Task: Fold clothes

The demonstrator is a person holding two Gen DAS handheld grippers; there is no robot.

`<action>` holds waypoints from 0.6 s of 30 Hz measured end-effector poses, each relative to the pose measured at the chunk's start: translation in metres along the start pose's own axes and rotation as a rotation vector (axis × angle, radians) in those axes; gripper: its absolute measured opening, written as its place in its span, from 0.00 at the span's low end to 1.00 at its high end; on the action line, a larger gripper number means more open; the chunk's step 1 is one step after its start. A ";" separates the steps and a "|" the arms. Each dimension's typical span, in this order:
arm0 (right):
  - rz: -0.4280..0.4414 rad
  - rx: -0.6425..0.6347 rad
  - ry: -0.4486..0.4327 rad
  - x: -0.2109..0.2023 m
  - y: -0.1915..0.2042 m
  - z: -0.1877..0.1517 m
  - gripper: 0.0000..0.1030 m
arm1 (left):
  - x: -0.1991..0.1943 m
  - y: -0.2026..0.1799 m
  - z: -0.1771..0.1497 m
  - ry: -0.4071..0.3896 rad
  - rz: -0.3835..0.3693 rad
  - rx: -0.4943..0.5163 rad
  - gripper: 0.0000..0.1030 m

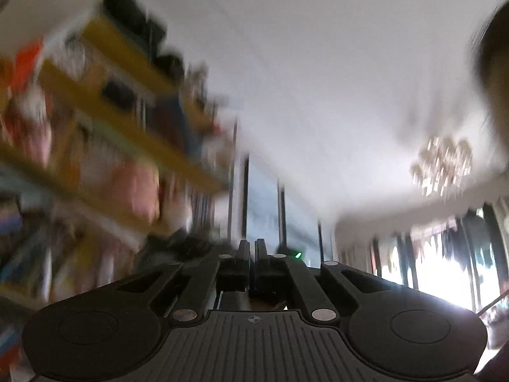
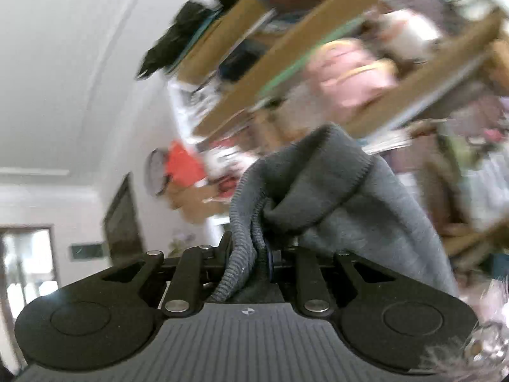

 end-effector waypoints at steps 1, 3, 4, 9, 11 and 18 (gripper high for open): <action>0.017 0.001 0.048 0.016 0.003 -0.010 0.18 | -0.009 0.002 0.003 -0.004 0.020 0.012 0.01; 0.036 0.014 0.208 0.053 0.006 -0.053 0.18 | -0.027 0.010 -0.001 0.047 0.090 0.050 0.01; 0.042 0.028 0.299 0.068 0.005 -0.082 0.17 | -0.035 0.016 -0.007 0.088 0.137 0.068 0.01; -0.006 0.079 0.776 0.123 -0.001 -0.274 0.17 | -0.087 0.059 -0.044 0.373 0.431 0.105 0.02; 0.023 0.132 0.870 0.133 0.003 -0.331 0.17 | -0.110 0.073 -0.048 0.435 0.532 0.116 0.02; -0.001 0.224 0.901 0.163 0.010 -0.383 0.26 | -0.164 0.129 -0.051 0.529 0.809 -0.012 0.07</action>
Point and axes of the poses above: each gripper's, at about its wrist camera, not at the fingertips, and x roughly the way its jaws point, y to its left, z to its top, the point moved 1 cm from there along x, roughly the way its jaws point, and after that the axes turned 8 degrees about z, right-handed, at the moved point
